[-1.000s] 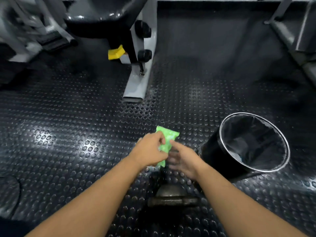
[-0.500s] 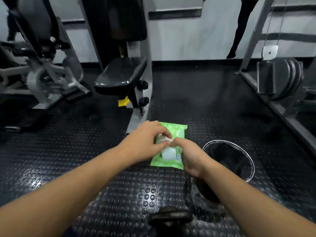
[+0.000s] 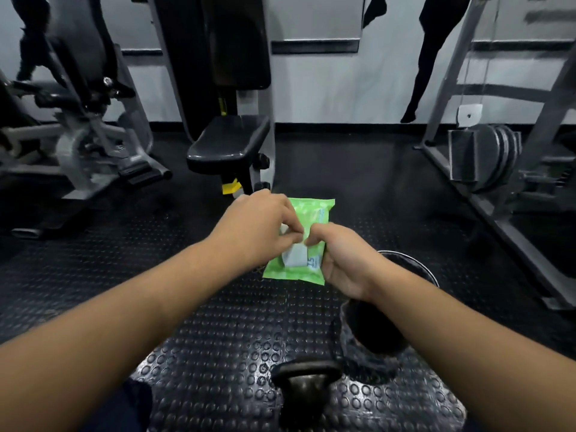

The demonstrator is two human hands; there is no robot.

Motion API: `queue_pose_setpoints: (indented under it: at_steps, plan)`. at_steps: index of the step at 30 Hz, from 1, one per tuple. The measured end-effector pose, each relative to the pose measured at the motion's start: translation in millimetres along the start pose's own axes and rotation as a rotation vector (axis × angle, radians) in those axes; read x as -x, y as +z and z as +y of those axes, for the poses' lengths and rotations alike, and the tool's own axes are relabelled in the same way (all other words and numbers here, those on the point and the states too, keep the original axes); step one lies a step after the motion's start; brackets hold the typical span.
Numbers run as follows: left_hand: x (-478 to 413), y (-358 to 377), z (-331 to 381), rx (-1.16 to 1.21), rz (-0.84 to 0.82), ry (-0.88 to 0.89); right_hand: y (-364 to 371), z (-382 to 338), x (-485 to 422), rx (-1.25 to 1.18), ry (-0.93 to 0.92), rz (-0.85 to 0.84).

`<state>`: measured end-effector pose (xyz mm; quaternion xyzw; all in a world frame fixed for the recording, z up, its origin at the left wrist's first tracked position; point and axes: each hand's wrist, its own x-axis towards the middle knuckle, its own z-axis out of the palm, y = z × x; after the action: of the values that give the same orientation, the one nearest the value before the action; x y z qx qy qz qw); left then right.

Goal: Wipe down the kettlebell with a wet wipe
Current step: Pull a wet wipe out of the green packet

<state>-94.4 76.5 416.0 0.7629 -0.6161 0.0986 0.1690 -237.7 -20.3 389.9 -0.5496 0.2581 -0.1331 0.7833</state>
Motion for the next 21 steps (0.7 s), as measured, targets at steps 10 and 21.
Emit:
queue_pose_setpoints:
  at_steps: [10, 21]
  plan:
    - [30, -12, -8, -0.152, -0.085, 0.061, 41, 4, 23, 0.142, -0.007, 0.052]
    - [27, -30, 34, 0.205, -0.203, -0.080, -14, 14, 30, -0.078, 0.016, -0.116]
